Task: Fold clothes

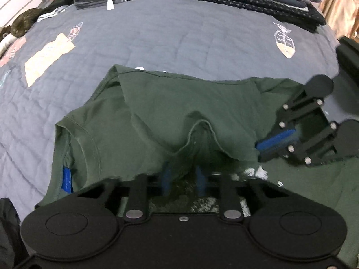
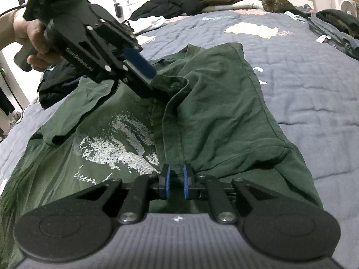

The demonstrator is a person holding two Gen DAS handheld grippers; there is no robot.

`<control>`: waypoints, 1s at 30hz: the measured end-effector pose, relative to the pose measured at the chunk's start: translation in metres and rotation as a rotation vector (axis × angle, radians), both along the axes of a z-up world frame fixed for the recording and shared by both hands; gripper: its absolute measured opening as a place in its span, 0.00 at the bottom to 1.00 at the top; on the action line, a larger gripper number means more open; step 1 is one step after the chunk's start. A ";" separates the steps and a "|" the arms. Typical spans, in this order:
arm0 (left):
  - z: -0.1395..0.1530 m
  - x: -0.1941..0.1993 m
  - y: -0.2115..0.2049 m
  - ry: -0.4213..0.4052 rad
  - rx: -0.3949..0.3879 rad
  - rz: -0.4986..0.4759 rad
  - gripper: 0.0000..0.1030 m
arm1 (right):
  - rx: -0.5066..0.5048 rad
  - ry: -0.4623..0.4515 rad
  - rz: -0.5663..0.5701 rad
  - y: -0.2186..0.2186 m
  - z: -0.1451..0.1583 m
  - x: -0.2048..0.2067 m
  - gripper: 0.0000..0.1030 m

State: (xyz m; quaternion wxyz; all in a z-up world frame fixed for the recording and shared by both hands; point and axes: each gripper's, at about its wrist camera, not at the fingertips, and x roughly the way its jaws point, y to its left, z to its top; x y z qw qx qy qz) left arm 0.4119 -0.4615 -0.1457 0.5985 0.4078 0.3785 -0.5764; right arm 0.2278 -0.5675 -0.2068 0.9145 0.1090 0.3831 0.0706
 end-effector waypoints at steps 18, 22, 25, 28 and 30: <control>-0.001 -0.005 -0.004 -0.163 0.053 -0.027 0.24 | 0.001 0.007 0.003 0.000 0.001 0.001 0.10; -0.003 -0.004 -0.003 -0.165 0.031 -0.033 0.35 | 0.007 0.010 0.002 -0.001 0.001 0.001 0.10; -0.006 -0.001 -0.003 -0.154 0.027 -0.032 0.35 | 0.008 0.011 0.002 -0.001 0.001 0.001 0.10; -0.010 0.002 -0.007 -0.133 0.032 -0.040 0.35 | 0.008 0.012 0.002 -0.001 0.001 0.002 0.10; -0.014 0.003 -0.010 -0.124 0.033 -0.040 0.35 | 0.007 0.012 0.003 -0.001 0.001 0.002 0.10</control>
